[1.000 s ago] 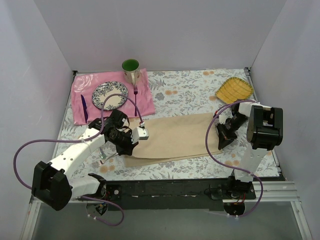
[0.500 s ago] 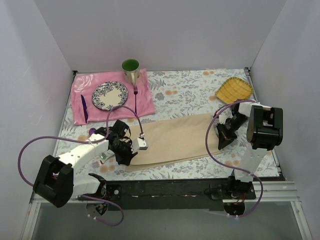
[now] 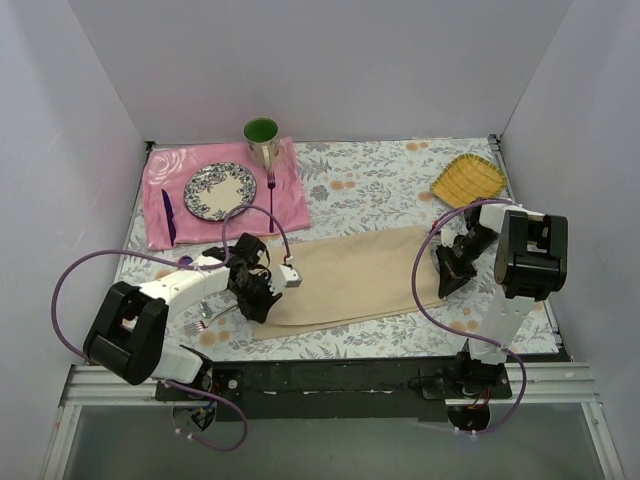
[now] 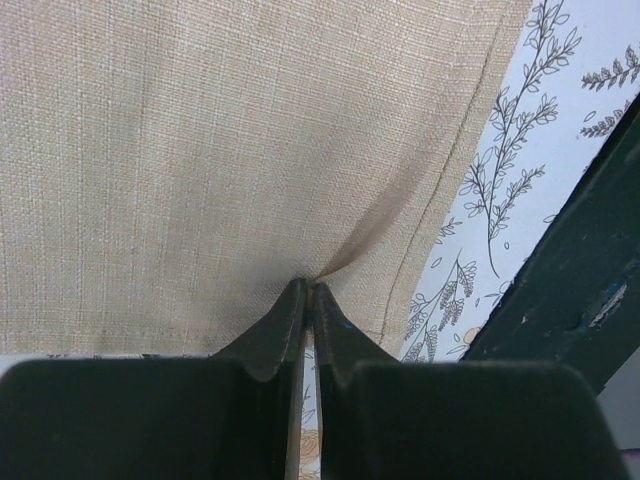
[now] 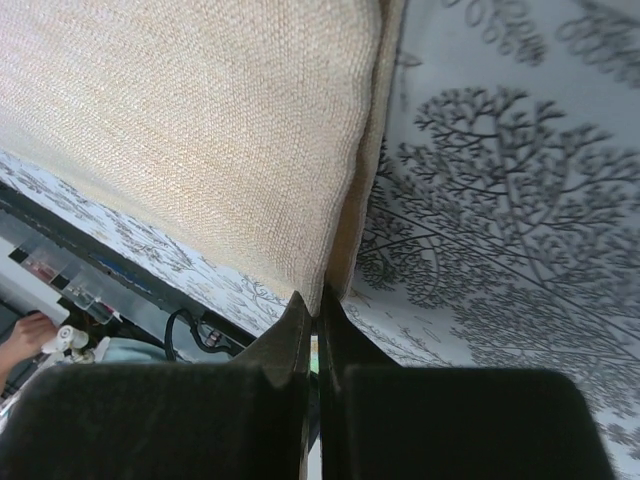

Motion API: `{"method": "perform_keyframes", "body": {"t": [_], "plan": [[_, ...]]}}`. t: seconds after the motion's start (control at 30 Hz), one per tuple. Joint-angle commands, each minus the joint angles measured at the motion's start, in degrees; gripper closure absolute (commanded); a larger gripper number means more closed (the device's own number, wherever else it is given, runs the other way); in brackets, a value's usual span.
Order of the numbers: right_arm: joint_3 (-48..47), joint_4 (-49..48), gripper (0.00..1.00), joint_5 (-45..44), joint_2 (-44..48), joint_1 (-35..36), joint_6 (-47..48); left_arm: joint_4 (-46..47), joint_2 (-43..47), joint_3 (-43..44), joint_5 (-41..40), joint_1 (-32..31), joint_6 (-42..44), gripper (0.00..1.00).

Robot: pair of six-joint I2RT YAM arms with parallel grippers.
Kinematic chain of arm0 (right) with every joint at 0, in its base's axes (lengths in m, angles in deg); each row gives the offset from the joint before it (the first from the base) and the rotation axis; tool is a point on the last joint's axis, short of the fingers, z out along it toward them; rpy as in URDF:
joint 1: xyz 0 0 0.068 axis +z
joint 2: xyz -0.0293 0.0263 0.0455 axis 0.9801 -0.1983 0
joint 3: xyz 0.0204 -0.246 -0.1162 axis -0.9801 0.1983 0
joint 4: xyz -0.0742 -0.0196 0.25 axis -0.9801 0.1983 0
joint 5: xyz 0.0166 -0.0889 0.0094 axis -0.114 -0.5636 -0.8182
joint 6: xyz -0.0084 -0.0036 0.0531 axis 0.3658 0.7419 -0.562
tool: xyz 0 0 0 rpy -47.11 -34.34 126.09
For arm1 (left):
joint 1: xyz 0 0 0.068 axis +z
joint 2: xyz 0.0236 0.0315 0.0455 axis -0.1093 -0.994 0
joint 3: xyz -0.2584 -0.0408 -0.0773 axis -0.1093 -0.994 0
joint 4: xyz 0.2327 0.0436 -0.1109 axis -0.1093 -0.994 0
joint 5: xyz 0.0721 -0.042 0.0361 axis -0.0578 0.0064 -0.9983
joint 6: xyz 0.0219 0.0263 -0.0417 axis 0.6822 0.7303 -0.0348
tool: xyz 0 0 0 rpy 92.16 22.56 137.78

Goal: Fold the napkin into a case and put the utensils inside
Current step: Fold and flatten the napkin at the center of the board.

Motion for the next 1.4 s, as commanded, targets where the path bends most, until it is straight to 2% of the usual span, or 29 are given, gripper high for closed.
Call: {"method": "perform_keyframes", "body": {"t": [0.0,0.43,0.63,1.03,1.37], "plan": [[-3.9,-3.0,0.99,-2.1,-1.2,-1.2,0.1,8.7,-3.0,-0.7,-5.8,0.1,1.8,1.00],[-4.1,-2.4,0.99,-0.7,-0.6,-3.0,0.4,10.5,-8.3,6.6,-7.5,2.1,3.9,1.00],[-7.9,1.6,0.99,2.2,1.0,-3.0,1.8,5.6,-2.9,8.3,-6.5,2.1,4.6,1.00],[-9.1,5.4,0.99,2.4,3.3,-3.0,2.8,-8.9,4.4,18.9,-0.6,2.0,4.6,1.00],[-7.7,4.7,0.99,1.4,3.1,-3.0,3.2,-10.8,6.2,15.1,2.0,1.3,4.7,1.00]]}}
